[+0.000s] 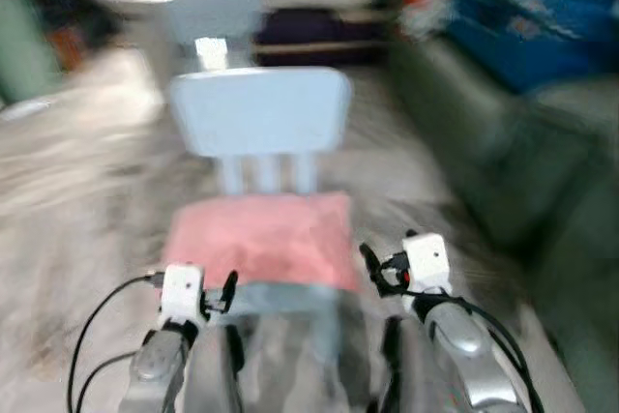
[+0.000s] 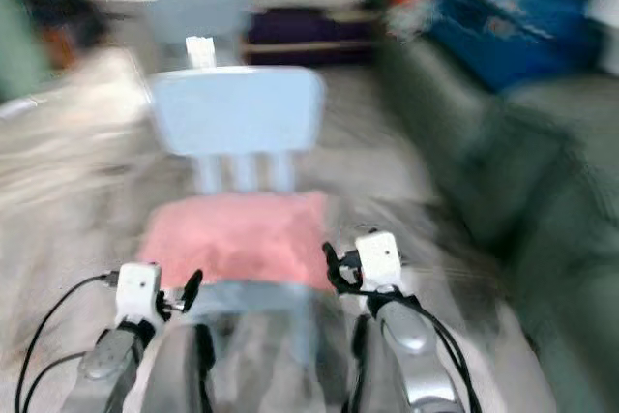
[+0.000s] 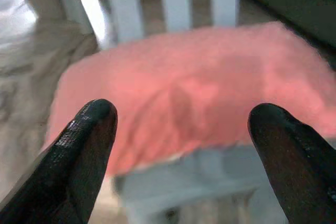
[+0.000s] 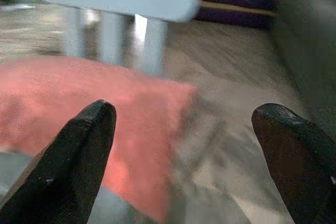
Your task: Move the pillow to the sofa
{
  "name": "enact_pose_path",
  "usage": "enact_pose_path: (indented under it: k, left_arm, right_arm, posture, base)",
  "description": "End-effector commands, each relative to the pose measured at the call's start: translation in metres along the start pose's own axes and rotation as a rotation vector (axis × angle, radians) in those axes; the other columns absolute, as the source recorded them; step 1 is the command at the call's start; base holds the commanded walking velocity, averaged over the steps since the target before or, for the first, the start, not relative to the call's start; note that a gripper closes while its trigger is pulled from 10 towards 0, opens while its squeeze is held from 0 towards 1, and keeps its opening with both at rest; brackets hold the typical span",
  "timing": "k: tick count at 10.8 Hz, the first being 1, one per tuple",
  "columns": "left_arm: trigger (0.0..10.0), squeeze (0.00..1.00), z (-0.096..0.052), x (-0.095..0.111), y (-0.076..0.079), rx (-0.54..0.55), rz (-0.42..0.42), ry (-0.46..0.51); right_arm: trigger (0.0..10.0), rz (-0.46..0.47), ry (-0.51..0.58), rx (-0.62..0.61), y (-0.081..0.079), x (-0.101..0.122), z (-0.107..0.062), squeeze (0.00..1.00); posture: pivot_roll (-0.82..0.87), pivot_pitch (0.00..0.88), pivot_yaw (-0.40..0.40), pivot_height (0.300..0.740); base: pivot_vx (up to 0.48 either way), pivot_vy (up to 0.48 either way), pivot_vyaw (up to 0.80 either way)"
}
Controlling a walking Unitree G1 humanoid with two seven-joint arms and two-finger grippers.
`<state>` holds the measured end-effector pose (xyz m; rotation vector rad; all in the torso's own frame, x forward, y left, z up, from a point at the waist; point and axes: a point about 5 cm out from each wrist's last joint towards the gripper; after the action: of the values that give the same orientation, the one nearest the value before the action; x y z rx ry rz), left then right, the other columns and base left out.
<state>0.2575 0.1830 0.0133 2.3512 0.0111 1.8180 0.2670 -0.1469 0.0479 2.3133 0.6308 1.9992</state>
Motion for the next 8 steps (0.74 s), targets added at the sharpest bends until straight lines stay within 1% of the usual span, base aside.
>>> enact_pose_path:
  k: [1, 4, 7, 8]
  left_arm:
    - [10.0, 0.0, -0.002, 0.001, -0.005, 0.023, 0.009, 0.001]
    - [10.0, 0.0, -0.002, 0.0, -0.009, 0.065, 0.022, 0.0]
    - [10.0, 0.0, -0.003, 0.004, -0.017, 0.142, 0.056, 0.02]
    - [10.0, 0.0, -0.003, 0.006, -0.021, 0.177, 0.063, 0.029]
  right_arm:
    - [10.0, -0.008, 0.037, 0.01, 0.0, 0.01, 0.006, 0.0]
    - [10.0, -0.009, 0.037, 0.009, 0.0, 0.01, 0.007, 0.0]
    - [10.0, -0.01, 0.036, 0.011, -0.001, 0.01, 0.007, 0.0]
    - [10.0, -0.011, 0.036, 0.013, -0.001, 0.01, 0.007, 0.0]
  posture:
    - [-0.05, 0.017, 0.028, 0.451]
    - [-0.05, 0.019, 0.027, 0.41]
    - [-0.05, 0.021, 0.026, 0.377]
    - [-0.05, 0.021, 0.025, 0.358]
  base:
    - [0.0, 0.0, 0.0]
    - [0.0, 0.0, 0.0]
    - [0.0, 0.0, 0.0]
    - [0.0, 0.0, 0.0]
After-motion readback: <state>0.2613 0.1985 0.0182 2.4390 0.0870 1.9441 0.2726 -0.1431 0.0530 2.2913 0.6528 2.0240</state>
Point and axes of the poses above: a point about 5 cm out from each wrist's last joint towards the gripper, its own z axis pointing out of the wrist towards the gripper, its own x axis along the axis of the wrist's last joint, y = z × x, and after that the axes turned 11 degrees about -z, right-handed
